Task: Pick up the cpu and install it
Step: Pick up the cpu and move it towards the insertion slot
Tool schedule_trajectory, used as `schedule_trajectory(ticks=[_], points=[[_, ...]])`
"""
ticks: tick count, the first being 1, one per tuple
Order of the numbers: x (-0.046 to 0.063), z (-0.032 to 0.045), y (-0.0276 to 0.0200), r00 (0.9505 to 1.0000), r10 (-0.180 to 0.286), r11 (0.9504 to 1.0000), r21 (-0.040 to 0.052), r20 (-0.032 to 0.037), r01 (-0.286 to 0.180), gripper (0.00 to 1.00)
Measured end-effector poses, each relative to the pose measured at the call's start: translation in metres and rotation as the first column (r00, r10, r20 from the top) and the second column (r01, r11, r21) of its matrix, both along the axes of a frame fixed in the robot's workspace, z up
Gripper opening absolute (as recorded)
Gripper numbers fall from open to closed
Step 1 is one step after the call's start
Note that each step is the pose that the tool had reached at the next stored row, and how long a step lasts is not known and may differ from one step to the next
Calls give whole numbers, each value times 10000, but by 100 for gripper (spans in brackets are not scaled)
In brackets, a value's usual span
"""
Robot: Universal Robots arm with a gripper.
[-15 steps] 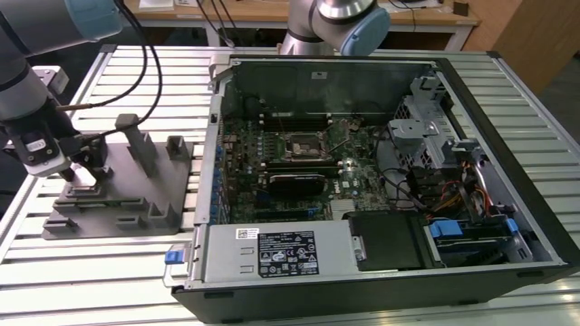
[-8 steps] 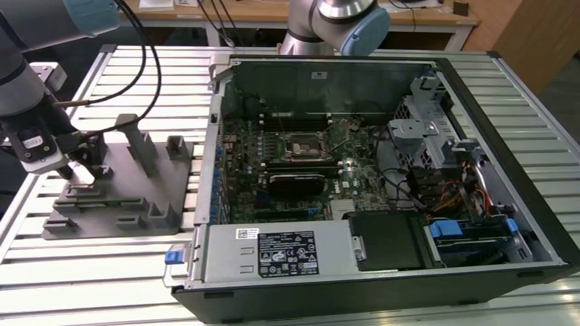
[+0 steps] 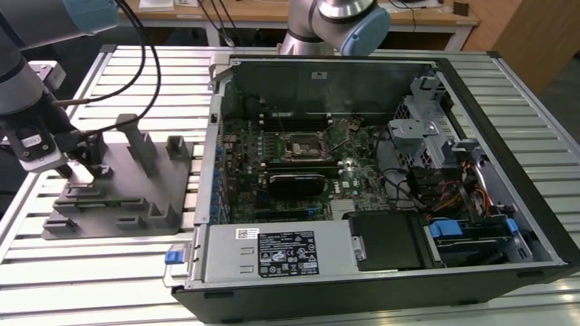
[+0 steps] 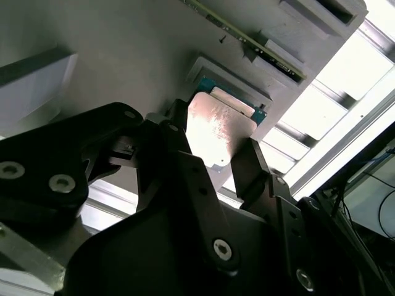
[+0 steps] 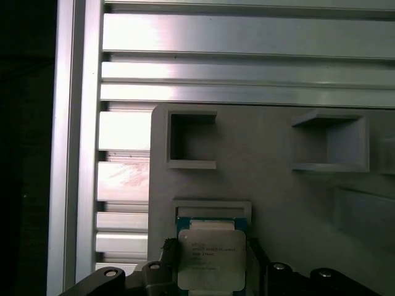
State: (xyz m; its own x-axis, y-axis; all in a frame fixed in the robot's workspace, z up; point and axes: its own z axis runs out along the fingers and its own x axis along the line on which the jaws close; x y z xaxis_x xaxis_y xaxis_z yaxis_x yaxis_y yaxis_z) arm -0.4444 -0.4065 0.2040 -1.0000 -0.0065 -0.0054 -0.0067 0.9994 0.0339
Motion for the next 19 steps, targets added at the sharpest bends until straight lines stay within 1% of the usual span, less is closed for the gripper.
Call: schedule_trajectory(ticks=[6,14,17,19], points=[[0,76,0,10000,0,10000,0,0,0,53],[0,262,3,10000,0,10000,0,1,0,53],[0,352,5,10000,0,10000,0,0,0,53],[0,427,6,10000,0,10000,0,-1,0,53]])
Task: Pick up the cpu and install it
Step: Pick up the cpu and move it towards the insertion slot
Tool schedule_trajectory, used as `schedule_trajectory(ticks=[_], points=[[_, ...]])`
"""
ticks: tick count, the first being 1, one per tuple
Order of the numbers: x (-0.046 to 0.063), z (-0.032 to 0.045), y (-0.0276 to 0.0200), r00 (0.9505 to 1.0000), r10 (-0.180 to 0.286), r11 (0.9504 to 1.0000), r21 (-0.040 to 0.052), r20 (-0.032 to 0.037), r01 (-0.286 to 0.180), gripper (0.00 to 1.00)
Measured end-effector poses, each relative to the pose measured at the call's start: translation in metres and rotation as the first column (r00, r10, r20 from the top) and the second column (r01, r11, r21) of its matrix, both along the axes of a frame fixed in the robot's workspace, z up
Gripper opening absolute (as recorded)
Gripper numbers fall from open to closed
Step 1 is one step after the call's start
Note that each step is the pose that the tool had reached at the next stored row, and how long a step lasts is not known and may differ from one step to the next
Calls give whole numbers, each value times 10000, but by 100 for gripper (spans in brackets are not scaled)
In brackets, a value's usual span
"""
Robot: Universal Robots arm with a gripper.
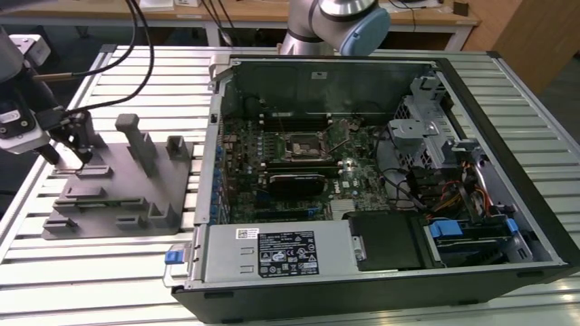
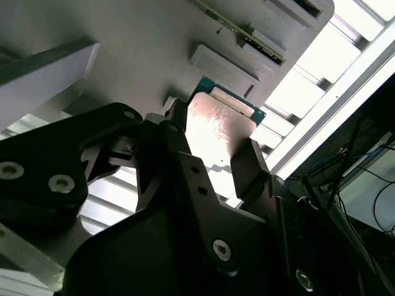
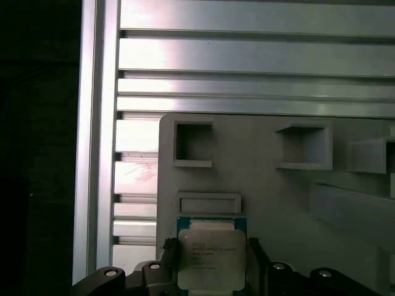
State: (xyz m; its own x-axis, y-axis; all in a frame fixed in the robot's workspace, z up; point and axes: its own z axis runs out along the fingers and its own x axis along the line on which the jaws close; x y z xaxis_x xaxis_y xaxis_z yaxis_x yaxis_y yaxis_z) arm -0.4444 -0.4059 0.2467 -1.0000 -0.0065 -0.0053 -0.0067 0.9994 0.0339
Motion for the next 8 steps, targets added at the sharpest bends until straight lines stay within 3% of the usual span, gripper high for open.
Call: schedule_trajectory(ticks=[8], points=[[0,245,10,10000,0,10000,0,1,0,53]])
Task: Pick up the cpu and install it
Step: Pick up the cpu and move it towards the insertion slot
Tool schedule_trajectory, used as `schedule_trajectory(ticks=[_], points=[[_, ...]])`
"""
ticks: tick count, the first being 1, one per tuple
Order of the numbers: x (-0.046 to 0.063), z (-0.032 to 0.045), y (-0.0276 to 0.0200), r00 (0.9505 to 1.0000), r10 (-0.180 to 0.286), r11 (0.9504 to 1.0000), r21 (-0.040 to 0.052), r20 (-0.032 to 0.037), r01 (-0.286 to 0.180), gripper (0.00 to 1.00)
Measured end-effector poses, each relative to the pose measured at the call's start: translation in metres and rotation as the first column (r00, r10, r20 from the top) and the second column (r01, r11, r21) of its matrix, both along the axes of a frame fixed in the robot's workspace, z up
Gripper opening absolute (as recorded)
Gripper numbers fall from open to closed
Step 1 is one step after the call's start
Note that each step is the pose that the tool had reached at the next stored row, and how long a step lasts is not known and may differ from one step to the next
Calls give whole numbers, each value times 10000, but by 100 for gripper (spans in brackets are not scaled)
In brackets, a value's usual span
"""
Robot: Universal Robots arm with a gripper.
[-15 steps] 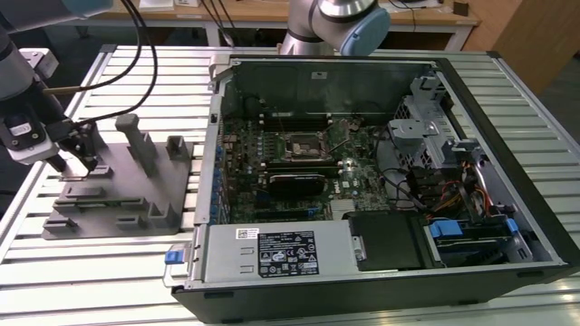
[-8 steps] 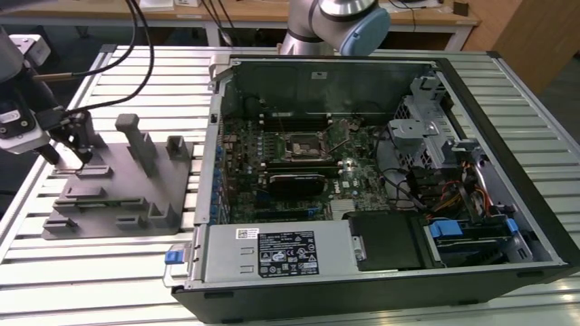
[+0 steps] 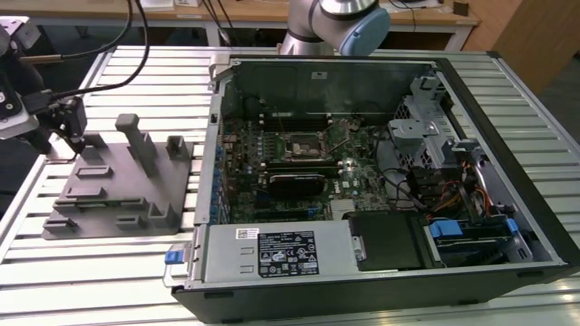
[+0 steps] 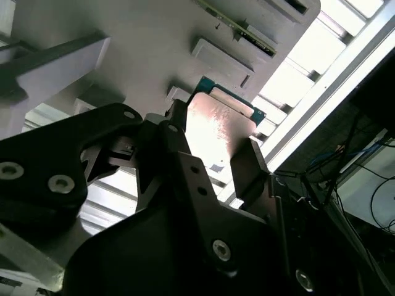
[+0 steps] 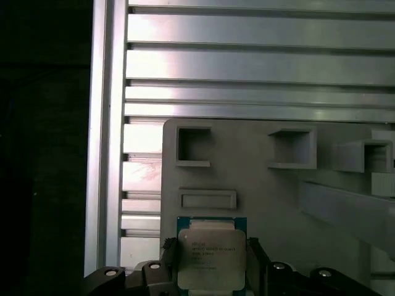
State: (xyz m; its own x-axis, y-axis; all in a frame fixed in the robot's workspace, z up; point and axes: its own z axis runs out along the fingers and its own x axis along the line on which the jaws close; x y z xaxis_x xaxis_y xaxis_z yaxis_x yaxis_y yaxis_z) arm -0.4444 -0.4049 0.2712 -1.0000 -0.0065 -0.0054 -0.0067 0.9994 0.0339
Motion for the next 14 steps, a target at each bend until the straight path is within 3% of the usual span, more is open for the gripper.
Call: schedule_trajectory(ticks=[14], points=[[0,495,39,10000,0,10000,-1,0,0,53]])
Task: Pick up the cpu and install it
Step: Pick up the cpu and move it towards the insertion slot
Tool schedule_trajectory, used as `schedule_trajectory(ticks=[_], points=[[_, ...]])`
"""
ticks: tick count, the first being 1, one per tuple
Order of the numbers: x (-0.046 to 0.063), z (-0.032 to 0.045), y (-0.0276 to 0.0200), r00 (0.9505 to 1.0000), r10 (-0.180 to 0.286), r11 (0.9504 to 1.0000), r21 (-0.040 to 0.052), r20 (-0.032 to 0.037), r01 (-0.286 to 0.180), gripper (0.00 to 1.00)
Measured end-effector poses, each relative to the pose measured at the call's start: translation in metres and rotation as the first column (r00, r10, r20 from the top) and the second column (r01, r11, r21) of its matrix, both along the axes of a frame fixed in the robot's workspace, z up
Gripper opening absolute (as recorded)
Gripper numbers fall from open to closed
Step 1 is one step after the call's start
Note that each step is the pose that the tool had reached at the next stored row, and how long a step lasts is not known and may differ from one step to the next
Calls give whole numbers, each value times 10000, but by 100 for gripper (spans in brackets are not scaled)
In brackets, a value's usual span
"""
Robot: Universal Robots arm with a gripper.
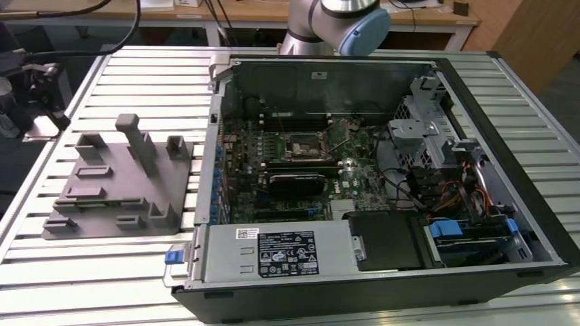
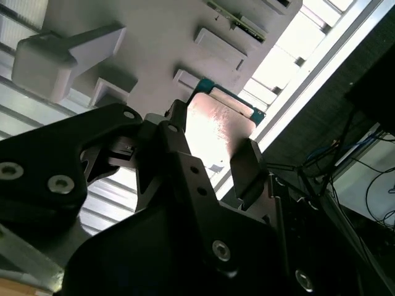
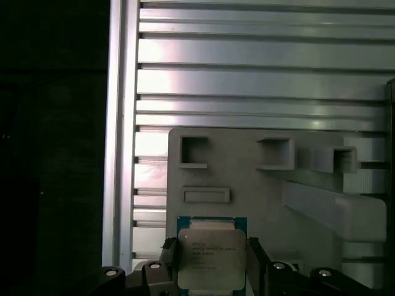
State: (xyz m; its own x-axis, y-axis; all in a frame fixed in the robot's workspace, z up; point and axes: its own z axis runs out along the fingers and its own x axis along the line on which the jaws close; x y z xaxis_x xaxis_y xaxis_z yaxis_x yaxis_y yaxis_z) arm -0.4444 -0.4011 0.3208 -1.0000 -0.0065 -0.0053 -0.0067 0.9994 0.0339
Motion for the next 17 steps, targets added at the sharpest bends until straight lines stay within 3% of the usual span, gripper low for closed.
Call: schedule_trajectory(ticks=[17], points=[[0,487,50,10000,0,10000,0,0,0,53]])
